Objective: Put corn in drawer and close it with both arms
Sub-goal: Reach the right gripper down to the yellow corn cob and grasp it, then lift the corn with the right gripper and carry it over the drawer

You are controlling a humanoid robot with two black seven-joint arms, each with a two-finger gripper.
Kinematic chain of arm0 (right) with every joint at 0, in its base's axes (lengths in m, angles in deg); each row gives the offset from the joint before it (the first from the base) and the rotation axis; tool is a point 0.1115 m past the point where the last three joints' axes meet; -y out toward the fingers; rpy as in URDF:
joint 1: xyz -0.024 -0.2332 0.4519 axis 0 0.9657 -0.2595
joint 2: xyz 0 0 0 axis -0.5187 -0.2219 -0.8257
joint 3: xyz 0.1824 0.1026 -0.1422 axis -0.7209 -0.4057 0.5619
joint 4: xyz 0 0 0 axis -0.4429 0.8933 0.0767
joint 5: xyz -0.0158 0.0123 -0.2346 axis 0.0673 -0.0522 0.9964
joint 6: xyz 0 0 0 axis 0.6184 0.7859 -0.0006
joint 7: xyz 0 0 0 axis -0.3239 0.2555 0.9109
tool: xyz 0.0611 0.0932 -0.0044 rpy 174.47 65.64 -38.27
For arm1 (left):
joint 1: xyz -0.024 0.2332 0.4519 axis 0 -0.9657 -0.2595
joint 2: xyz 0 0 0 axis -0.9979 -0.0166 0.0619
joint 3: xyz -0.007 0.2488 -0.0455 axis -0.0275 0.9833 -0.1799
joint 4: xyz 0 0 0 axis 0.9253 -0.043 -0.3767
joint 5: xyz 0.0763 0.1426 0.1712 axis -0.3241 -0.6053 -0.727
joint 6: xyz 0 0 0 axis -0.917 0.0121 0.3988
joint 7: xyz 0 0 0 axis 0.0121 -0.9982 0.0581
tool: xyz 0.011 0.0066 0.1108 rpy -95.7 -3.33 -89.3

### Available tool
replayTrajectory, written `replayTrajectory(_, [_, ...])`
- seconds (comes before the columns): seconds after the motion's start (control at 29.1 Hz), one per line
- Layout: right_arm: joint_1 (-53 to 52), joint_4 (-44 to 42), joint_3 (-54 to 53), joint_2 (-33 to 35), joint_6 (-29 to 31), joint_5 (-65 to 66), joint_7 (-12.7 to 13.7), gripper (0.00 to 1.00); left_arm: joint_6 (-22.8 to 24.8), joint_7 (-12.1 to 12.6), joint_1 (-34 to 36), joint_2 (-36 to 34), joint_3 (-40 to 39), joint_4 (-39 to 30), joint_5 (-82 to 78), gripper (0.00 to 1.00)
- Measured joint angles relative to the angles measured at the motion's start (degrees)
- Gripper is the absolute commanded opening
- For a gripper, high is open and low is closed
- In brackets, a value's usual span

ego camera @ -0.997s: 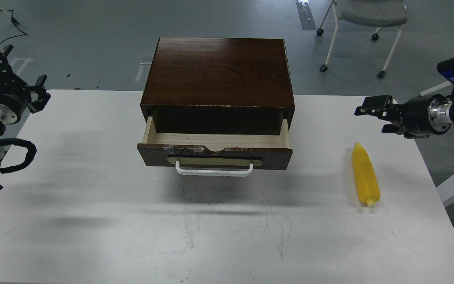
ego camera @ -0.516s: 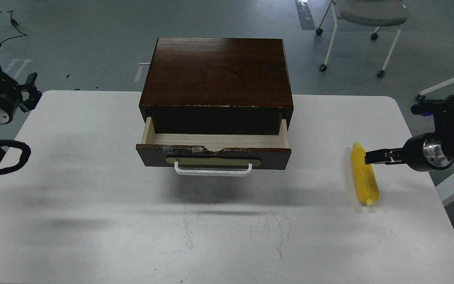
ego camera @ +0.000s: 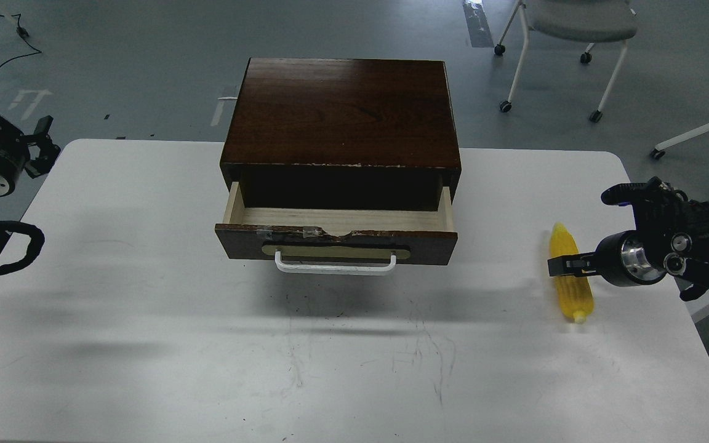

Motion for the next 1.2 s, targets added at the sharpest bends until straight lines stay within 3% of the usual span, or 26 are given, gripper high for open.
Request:
replayTrajectory(0.03, [0.2,0.1,-0.1,0.1,-0.1,0.0,-0.1,0.31,0.0,0.0,0.0,0.0,0.0,0.0,0.0,0.98])
replayTrajectory(0.1, [0.4,0.2,-0.1,0.1,-0.2,0.0,-0.2,0.16,0.0,0.0,0.0,0.0,0.0,0.0,0.0,0.98])
replayTrajectory(0.41, [-7.9,5.0,-0.4,7.5,-0.3,-0.3,-0.5,0.13,0.0,0.2,0.1,-1.1,0.0,0.0,0.0,0.98])
replayTrajectory(0.58, [-17.4,12.2,-0.3,13.8,0.0,4.8,-4.1,0.10,0.0,0.6,1.3,-1.8,-1.3,-0.1,0.5,0.98])
replayTrajectory(0.76, [-26.7,17.1,-0.5,15.4,0.0,13.8,-5.2,0.10,0.0,0.8,2.9,-3.3,-1.1,-0.1,0.5,0.98])
replayTrajectory(0.86, [-33.3,19.6,-0.9,13.6,0.0,15.7,-5.5,0.10,0.0,0.7,2.6,-3.0,-0.9,-0.2,0.4,0.98])
replayTrajectory(1.0, [-39.6,22.1,-0.8,5.8,0.0,20.0,-5.6,0.10,0.0,0.9,2.5,-2.6,-0.7,-0.3,0.4,0.98])
replayTrajectory(1.2, [-41.1,24.8,-0.8,-5.7,-0.4,31.6,-5.8,0.10,0.0,2.6,2.7,-2.5,-0.8,-0.2,0.3,0.98])
